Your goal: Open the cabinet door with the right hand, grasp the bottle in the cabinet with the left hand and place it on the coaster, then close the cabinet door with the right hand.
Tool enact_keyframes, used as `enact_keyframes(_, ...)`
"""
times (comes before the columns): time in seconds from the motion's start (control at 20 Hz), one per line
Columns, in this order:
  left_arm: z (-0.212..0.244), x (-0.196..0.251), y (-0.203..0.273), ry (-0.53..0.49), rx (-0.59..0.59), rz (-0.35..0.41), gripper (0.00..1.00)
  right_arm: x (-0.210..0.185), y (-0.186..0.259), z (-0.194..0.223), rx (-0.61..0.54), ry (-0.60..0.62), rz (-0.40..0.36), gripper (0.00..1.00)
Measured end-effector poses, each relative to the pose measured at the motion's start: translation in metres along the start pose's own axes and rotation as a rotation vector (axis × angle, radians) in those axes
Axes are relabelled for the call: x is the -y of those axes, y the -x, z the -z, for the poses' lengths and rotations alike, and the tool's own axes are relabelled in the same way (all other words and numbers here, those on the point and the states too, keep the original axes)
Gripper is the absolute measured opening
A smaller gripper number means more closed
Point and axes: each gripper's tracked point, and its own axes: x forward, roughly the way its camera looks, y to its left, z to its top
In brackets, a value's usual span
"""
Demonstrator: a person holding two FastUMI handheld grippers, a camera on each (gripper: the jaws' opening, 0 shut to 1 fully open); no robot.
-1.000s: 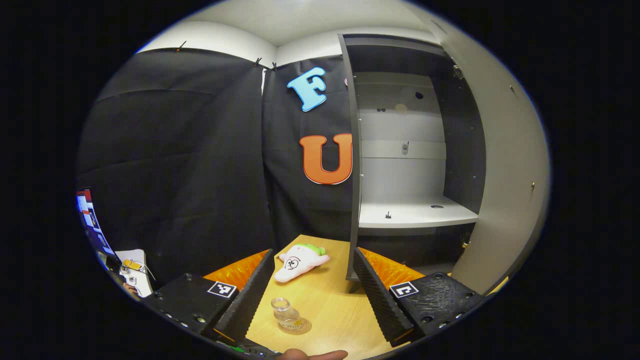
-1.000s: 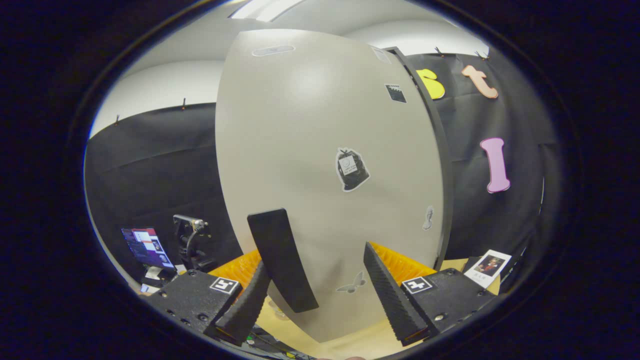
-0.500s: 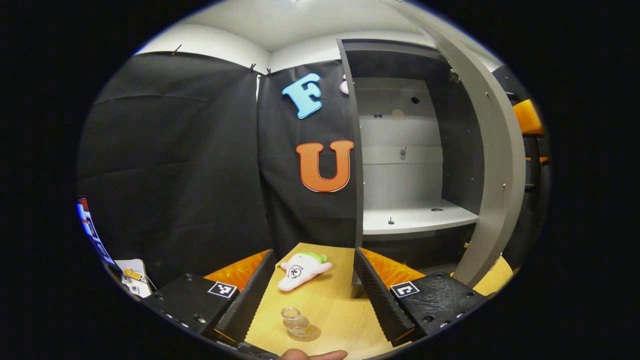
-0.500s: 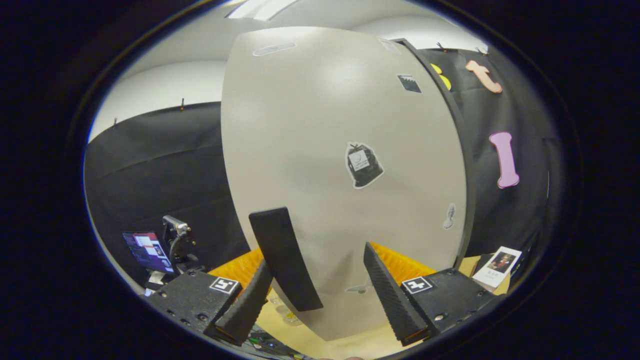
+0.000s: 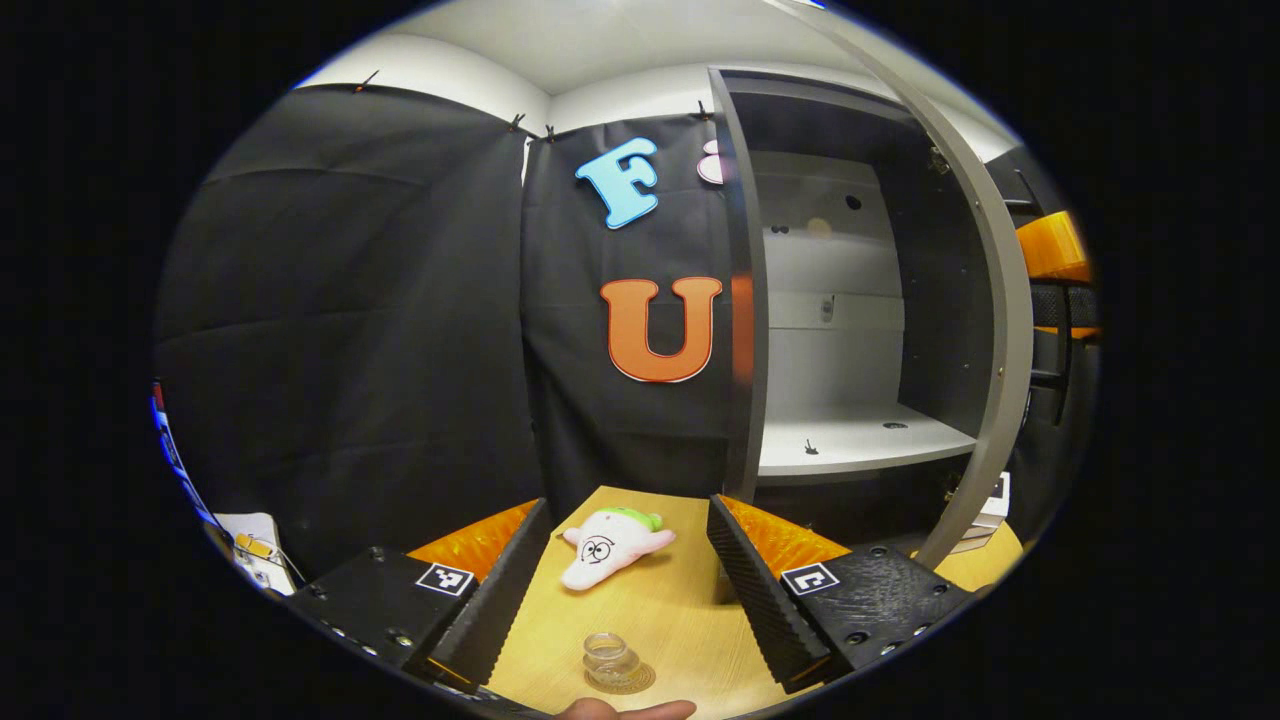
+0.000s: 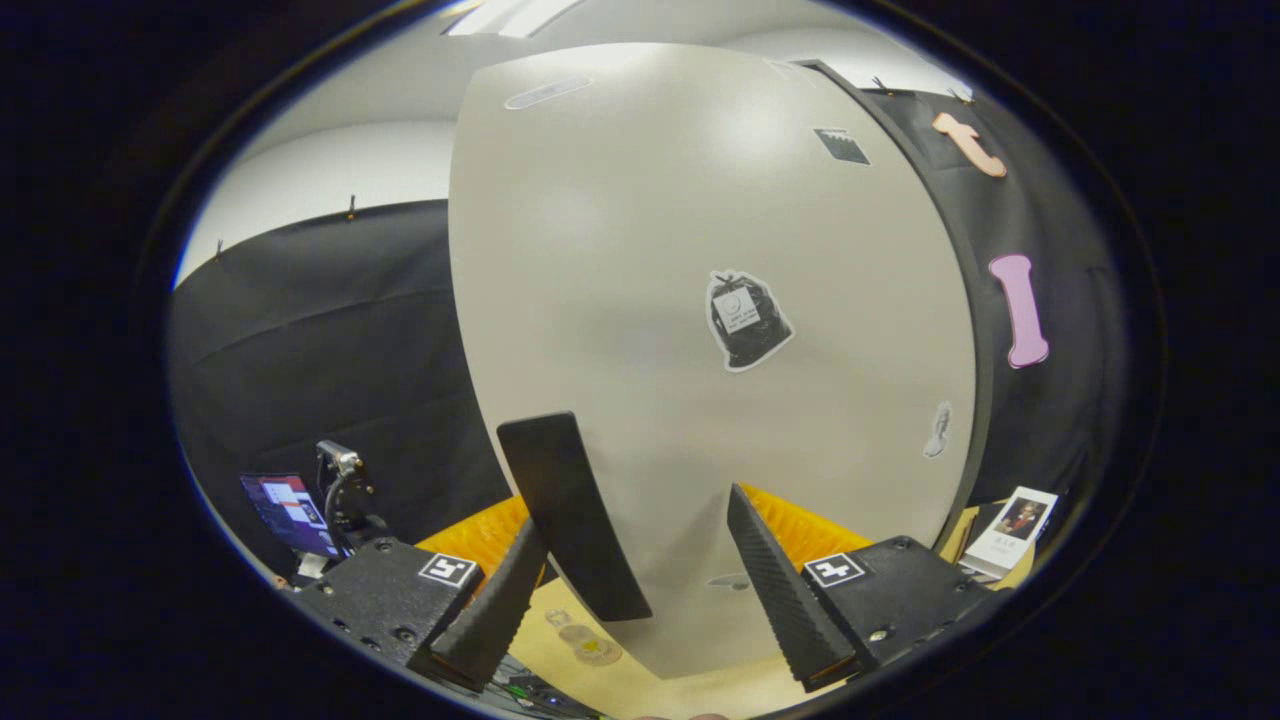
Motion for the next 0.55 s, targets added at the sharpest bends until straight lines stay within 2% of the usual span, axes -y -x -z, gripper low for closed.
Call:
enact_keyframes(0.4,0.006,0.003,-0.017,-0.053,0.003,0.114,0.96,0.002,-0.024,0.008,-0.025,-0.037,0.073,1.0)
enact_keyframes(0.55,0.011,0.003,-0.02,-0.068,-0.008,0.134,0.96,0.004,-0.028,0.02,-0.048,-0.044,0.089,1.0)
